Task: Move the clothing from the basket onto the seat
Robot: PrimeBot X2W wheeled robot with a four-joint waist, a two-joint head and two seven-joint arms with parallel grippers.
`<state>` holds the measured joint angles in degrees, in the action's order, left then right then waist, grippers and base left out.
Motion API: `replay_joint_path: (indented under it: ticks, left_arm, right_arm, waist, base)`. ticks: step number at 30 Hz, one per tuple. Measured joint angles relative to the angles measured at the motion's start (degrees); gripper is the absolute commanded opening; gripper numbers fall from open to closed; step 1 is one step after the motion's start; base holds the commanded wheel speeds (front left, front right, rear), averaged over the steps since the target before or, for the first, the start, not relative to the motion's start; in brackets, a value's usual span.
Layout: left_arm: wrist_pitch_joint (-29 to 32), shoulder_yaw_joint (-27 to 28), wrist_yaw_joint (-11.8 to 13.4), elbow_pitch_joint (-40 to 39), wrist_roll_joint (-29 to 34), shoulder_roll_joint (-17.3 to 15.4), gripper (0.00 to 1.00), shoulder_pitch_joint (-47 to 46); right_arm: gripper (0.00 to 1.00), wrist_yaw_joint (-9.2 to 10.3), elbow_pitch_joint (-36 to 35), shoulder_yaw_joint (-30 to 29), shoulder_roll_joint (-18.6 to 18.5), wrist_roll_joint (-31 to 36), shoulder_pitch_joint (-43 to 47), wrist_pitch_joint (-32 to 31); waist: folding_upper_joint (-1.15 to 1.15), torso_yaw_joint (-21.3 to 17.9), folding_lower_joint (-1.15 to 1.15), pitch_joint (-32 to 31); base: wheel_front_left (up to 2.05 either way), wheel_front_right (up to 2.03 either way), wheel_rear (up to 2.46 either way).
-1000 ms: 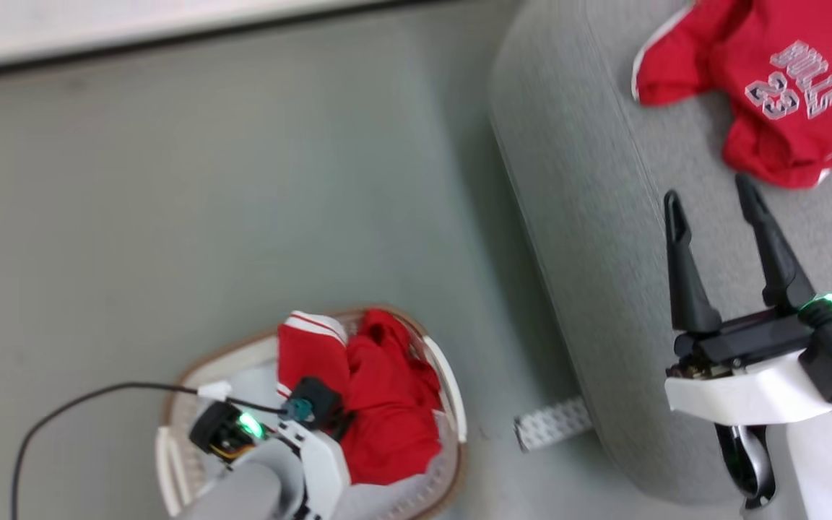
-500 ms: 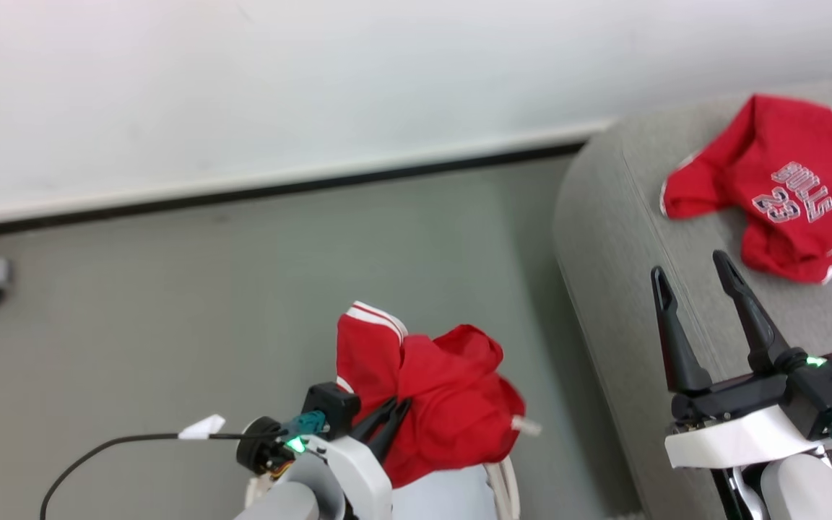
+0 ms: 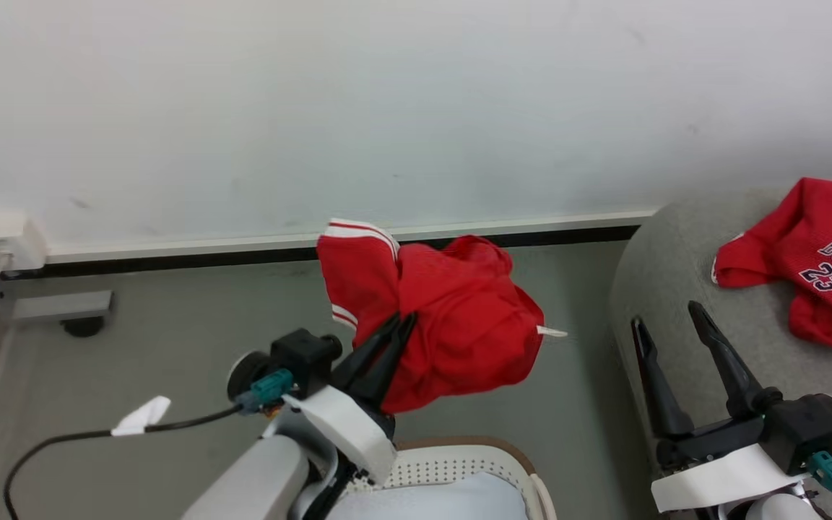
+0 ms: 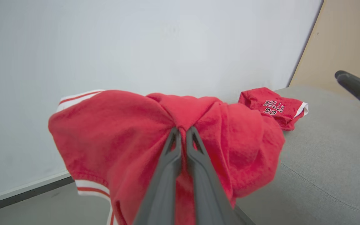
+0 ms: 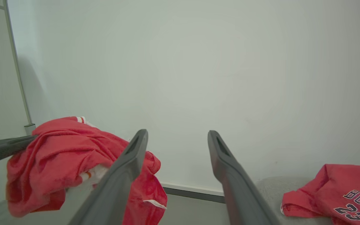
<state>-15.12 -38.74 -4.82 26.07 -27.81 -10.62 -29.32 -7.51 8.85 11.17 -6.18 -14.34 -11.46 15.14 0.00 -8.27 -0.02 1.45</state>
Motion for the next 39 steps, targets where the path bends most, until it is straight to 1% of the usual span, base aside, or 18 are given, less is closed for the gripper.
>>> replay_joint_path:
  ticks: [5, 12, 17, 22, 27, 34, 39]
  left_arm:
    - [1.0, 1.7, 1.0, -5.1, -0.5, -2.1, 0.0, -0.8]
    - [3.5, 3.7, 2.9, -12.8, -1.1, -4.9, 0.0, -1.3]
    - [5.0, 4.6, 4.4, -16.8, -2.0, -6.0, 0.0, -0.7]
    - [5.5, 4.6, 5.3, -18.8, -2.2, -6.2, 0.0, 0.6]
    - [5.5, 4.0, 5.4, -19.5, -2.4, -6.1, 0.0, 1.5]
    - [5.5, 2.8, 5.4, -20.0, -2.6, -5.2, 0.0, 2.3]
    - [5.5, 1.3, 5.1, -20.1, -2.6, -4.5, 0.0, 2.7]
  right_arm:
    - [1.0, 0.0, 0.5, 1.3, 0.7, -0.2, 0.2, 0.0]
    - [1.0, 0.0, 1.5, 3.0, 1.1, -0.3, 0.4, 0.0]
    - [1.0, 0.0, 2.3, 4.0, 1.2, -0.4, 0.3, 0.0]
    - [1.0, 0.0, 3.2, 5.1, 1.0, -0.8, 0.3, 0.0]
    - [1.0, 0.0, 4.6, 6.9, 0.2, -1.3, 0.0, 0.0]
    - [1.0, 0.0, 8.4, 11.5, -1.1, -1.8, -2.5, 0.0]
    - [1.0, 0.0, 13.0, 16.2, -2.2, -2.0, -6.4, 0.0]
  waist:
    - [0.0, 1.4, 0.0, -0.6]
    - [0.0, 2.2, 0.01, -0.3]
    - [0.0, 2.7, 0.01, -0.9]
    - [0.0, 3.4, 0.01, -1.6]
    - [0.01, 4.0, 0.01, -2.0]
    - [0.0, 5.0, 0.01, -2.2]
    - [0.0, 6.1, 0.01, -2.2]
  base:
    - [0.0, 0.0, 0.0]
    - [0.0, 0.0, 0.0]
    - [0.0, 0.0, 0.0]
    - [0.0, 0.0, 0.0]
    - [0.0, 0.0, 0.0]
    - [0.0, 0.0, 0.0]
    - [0.0, 0.0, 0.0]
